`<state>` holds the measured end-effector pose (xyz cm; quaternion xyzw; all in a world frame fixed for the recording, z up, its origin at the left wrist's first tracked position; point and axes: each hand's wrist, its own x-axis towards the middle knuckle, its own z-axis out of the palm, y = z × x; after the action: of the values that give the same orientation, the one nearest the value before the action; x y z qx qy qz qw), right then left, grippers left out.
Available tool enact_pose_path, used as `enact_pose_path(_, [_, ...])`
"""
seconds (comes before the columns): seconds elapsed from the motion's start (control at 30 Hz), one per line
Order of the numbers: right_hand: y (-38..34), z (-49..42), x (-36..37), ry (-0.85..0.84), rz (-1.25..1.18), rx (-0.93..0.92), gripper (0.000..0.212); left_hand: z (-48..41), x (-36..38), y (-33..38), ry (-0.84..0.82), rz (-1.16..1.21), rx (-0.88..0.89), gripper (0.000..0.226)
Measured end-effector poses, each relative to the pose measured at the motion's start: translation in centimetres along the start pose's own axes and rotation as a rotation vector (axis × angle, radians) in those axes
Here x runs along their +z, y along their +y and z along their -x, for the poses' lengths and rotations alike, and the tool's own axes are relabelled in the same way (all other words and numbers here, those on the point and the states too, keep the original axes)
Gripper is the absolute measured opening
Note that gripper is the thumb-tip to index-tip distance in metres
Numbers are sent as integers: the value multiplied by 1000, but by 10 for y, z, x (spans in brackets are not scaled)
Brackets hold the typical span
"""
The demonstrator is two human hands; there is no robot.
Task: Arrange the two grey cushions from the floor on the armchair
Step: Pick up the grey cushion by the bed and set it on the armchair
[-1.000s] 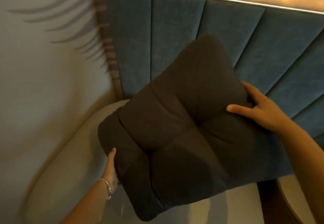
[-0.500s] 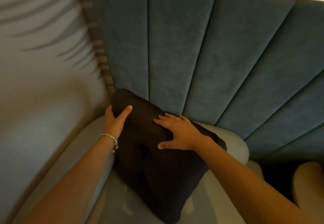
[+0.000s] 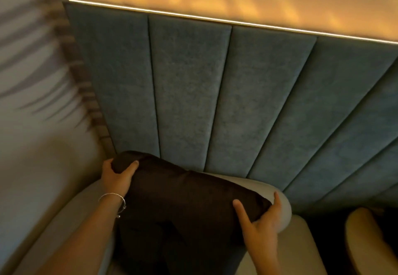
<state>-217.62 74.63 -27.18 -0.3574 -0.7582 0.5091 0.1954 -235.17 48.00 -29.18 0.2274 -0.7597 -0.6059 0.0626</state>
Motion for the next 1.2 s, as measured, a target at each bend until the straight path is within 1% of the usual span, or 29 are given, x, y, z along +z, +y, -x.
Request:
enact_pose_path(0.03, [-5,-2,7,53,-160,128,103,2,-3,0,17,2,-7,70])
enact_pose_path(0.07, [-9,-5,12,63,-294,240,96,3,-6,2,34,-8,-15,69])
enact_pose_path(0.1, [-12,-7,17,29,-377,314,86,4,-9,5,55,-20,-18,66])
enact_pose_path(0.13, [-15,-9,21,-22,-401,339,78,3,-13,9,81,-26,-16,64])
enact_pose_path(0.2, [-25,-17,27,-112,-383,275,73,2,-22,16,153,0,-34,60])
enact_pose_path(0.3, [-50,-34,35,-216,-424,115,69,-3,-41,24,235,91,-51,64])
enact_pose_path(0.37, [-56,-49,45,-201,-431,51,62,-9,-50,25,277,138,-46,66])
enact_pose_path(0.43, [-49,-59,55,-166,-370,33,60,-9,-51,19,240,115,-60,67])
enact_pose_path(0.5, [-30,-66,64,-160,-307,138,66,-3,-42,10,122,48,-72,65])
enact_pose_path(0.57, [-20,-70,66,-148,-292,256,76,-2,-35,11,45,8,-37,63])
enact_pose_path(0.67, [-18,-89,64,-81,-318,277,84,-16,-31,23,-8,-20,43,44])
enact_pose_path(0.7, [-17,-93,63,-61,-307,275,84,-21,-29,23,-37,-31,68,43])
enact_pose_path(0.77, [-11,-97,66,-48,-242,264,78,-25,-22,16,-83,-68,86,54])
enact_pose_path(0.87, [-10,-98,73,-84,-147,290,76,-25,-9,8,-44,-123,54,70])
enact_pose_path(0.93, [-11,-107,72,-128,-122,292,78,-30,-7,9,-38,-147,56,74])
enact_pose_path(1.03, [-4,-120,73,-172,-91,267,79,-41,-9,5,-82,-130,30,79])
enact_pose_path(1.07, [-2,-123,75,-181,-96,266,76,-45,-9,3,-81,-133,24,79])
enact_pose_path(1.1, [-1,-126,79,-184,-100,263,70,-49,-8,1,-71,-148,25,77])
enact_pose_path(1.17, [3,-135,91,-160,-102,268,49,-60,2,-4,-47,-182,40,75])
enact_pose_path(1.2, [3,-138,97,-148,-96,277,46,-64,8,-7,-31,-192,42,75])
